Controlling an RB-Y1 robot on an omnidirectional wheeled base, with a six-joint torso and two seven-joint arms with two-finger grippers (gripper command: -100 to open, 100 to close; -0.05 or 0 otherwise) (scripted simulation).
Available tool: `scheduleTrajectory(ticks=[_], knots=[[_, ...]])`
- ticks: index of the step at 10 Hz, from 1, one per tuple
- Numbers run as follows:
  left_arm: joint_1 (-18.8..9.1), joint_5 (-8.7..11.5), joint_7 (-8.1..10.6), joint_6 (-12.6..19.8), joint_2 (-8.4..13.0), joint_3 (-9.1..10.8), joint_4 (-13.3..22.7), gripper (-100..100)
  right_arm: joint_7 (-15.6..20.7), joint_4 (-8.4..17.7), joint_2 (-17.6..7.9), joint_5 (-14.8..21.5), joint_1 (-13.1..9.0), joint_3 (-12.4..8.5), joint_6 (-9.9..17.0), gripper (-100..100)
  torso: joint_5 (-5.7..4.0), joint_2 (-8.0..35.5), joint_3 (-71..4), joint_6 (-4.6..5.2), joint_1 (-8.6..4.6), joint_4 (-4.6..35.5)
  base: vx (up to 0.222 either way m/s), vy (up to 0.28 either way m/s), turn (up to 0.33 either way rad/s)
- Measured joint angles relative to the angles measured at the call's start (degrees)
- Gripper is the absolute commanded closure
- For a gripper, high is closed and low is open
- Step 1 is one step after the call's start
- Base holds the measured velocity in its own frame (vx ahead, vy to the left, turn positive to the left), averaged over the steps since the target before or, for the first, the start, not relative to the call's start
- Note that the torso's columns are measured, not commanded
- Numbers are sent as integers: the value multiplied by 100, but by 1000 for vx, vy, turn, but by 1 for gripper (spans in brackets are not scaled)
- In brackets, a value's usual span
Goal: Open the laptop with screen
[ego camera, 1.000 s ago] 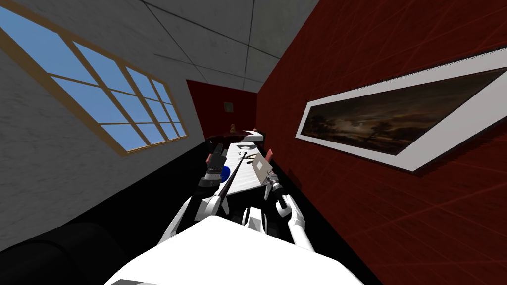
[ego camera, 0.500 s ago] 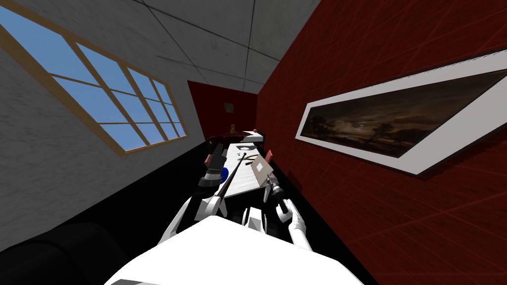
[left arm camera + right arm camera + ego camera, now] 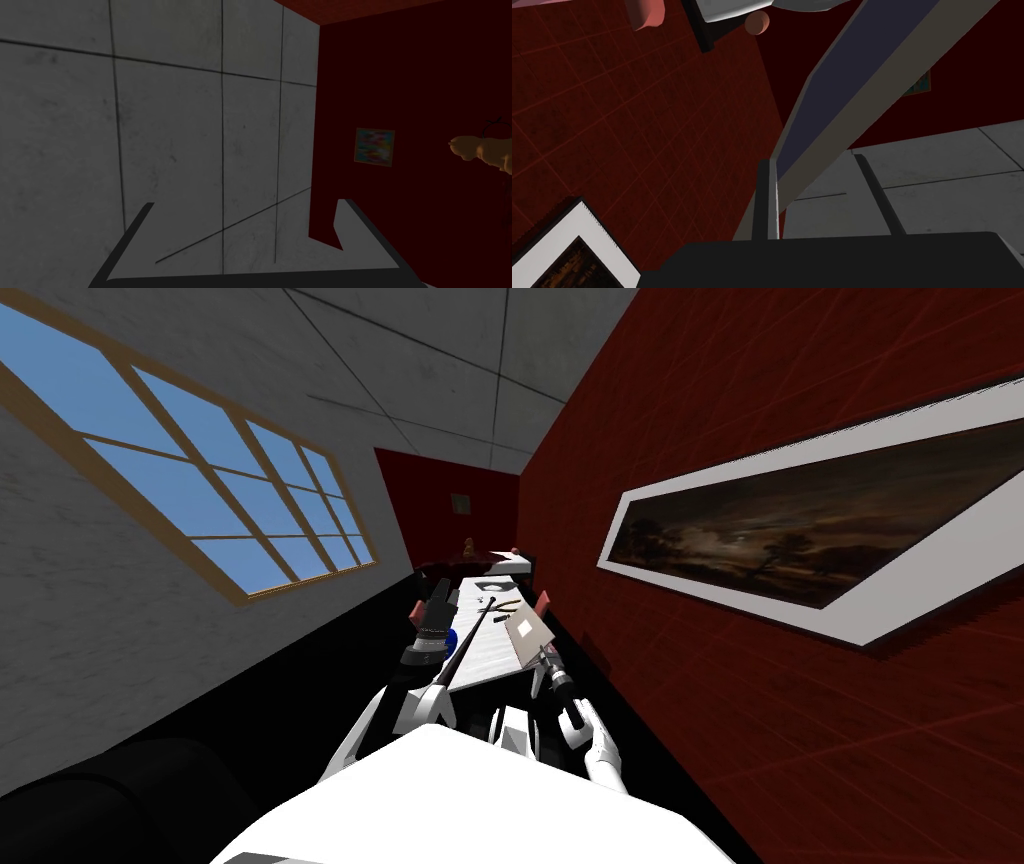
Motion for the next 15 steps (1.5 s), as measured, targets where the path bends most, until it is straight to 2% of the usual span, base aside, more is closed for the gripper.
scheduleTrajectory(ticks=[2,4,6,7,8,9,11,15], knots=[[0,0,0,0,0,0,0,0,-1,429,48,-221,-89,-139,-264,100,-6,-27,-14,0,-9,-22,51,-42,18],[0,0,0,0,0,0,0,0,-148,389,8,-273,-34,-77,-252,100,12,-6,-1,9,1,21,30,-23,-1],[1,0,0,0,0,0,0,0,-226,480,-16,-492,117,-13,-472,100,4,-22,-8,3,-9,17,125,-39,49],[1,0,0,0,0,0,0,0,-252,620,-41,-653,211,1,-670,-100,-4,-36,-17,-4,-9,-2,-6,-46,50],[0,0,0,0,0,0,0,0,-307,681,-74,-688,68,7,-626,-100,6,11,4,10,-15,36,-91,-30,14],[-1,0,0,0,0,0,0,0,-370,580,-82,-667,32,54,-476,-100,12,62,36,26,-16,65,-92,-21,4],[-1,0,0,0,0,0,0,0,-443,551,-84,-667,-131,92,-246,-100,14,59,35,29,-20,74,-80,-17,26],[-1,0,0,0,0,0,0,0,-658,460,-106,-679,-554,205,288,-100,12,40,22,31,-28,66,-83,-32,25]])
